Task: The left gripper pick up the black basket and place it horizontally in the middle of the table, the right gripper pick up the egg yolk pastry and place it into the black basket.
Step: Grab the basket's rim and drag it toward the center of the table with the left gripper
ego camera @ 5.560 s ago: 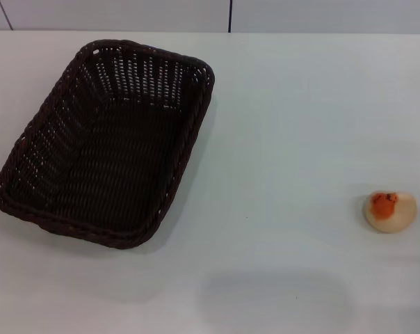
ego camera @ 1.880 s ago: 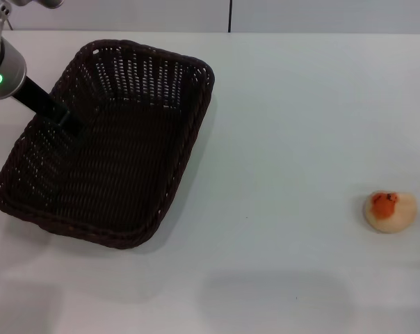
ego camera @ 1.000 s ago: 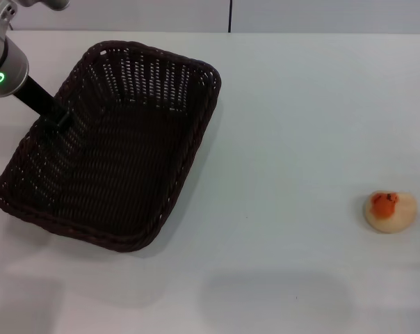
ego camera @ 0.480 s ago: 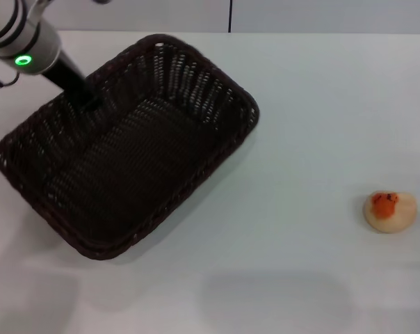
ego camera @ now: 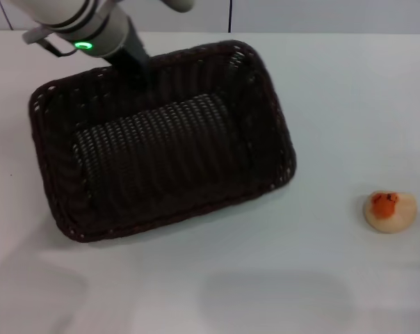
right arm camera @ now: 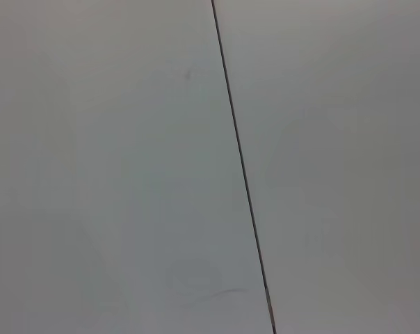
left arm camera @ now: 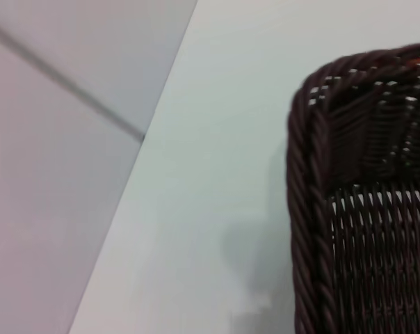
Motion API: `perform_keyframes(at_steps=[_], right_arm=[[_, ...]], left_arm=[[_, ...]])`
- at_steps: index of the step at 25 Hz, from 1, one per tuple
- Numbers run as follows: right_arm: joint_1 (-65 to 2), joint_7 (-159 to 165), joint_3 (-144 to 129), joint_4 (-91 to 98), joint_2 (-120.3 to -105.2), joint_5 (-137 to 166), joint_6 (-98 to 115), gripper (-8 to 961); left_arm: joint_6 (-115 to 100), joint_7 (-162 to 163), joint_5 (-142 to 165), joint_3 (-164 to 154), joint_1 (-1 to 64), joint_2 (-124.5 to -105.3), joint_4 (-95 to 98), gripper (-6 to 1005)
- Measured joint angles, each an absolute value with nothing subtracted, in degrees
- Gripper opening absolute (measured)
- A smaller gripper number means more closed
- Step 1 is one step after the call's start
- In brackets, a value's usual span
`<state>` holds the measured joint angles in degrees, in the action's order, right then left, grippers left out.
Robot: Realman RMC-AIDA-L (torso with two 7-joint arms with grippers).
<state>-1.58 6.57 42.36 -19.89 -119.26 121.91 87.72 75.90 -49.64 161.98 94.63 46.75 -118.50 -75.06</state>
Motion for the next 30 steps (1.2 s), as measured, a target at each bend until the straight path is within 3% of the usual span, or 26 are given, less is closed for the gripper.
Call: perform_keyframes(at_steps=[21,30], right_arm=[[-1.72,6.59,42.27,-20.08,-119.26,122.00,87.72,773],[-1.67,6.59,42.28,-19.96,-119.26,122.00,88.17,773]], left_arm=[[66.85,-59.79,149.49,89.11,53.12,-118.68,-64.36,226],[64.59,-64.41,145.69,88.07,54.59,-118.72,-61.37,289]])
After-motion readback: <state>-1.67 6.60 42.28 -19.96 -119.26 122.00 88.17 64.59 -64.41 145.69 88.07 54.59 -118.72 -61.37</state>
